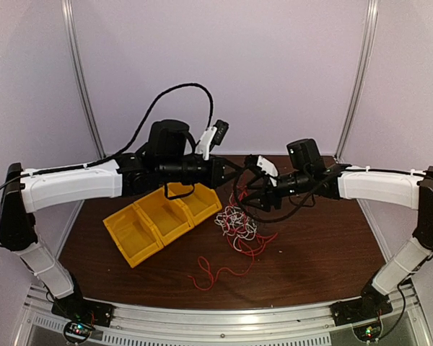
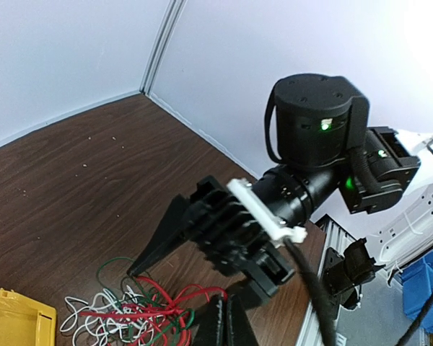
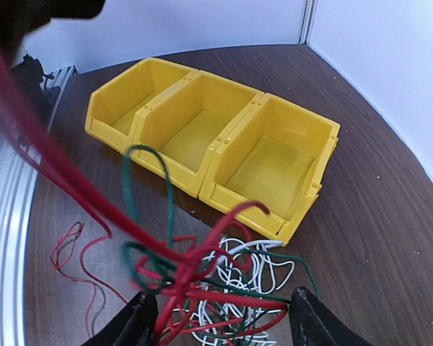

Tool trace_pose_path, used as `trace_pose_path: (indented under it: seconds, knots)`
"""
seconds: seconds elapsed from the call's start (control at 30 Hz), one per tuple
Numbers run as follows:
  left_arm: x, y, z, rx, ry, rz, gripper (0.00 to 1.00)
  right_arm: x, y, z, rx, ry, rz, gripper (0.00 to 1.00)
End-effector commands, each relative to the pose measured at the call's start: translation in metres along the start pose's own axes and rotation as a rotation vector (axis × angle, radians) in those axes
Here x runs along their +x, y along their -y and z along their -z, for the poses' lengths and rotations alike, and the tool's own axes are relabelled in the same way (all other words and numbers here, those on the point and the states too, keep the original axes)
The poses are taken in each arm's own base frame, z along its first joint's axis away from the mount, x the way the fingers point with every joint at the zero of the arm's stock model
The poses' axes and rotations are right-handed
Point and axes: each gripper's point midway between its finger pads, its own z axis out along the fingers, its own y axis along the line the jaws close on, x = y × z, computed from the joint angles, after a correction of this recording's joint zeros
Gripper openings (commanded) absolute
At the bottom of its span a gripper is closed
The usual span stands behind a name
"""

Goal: Untangle the cables
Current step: Untie one of the twisted cables from the tangled cable pile.

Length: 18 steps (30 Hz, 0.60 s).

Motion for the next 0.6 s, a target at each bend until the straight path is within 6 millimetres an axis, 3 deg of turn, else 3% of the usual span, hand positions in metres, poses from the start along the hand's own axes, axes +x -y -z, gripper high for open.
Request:
trace_pose_path:
  seconds: [0.0,0.07,0.1,0.27,0.47,0.57]
  knots:
    - [-0.056,0.029,0.03,0.043,0.17,-0.031,0.0,0.0,0.01,-0.006,0.034,-0.006,0.0,0.33]
    - [-0.062,0.031,0.037,0.033,0.185,-0.039,0.0,0.007,0.005,-0.003,0.023,-0.007,0.01,0.05]
    - [-0.066,0.033,0.043,0.025,0.198,-0.046,0.0,0.011,0.004,0.0,0.023,-0.006,0.011,0.0]
    - [-0.085,0.029,0.068,-0.064,0.253,-0.09,0.0,0.03,0.005,0.021,0.045,-0.028,0.009,0.0]
    - [-0.101,0.02,0.106,-0.197,0.309,-0.132,0.0,0.063,0.031,0.058,0.132,-0.064,-0.049,0.0]
    - [-0.102,0.016,0.115,-0.232,0.322,-0.131,0.0,0.082,0.045,0.075,0.184,-0.09,-0.079,0.0]
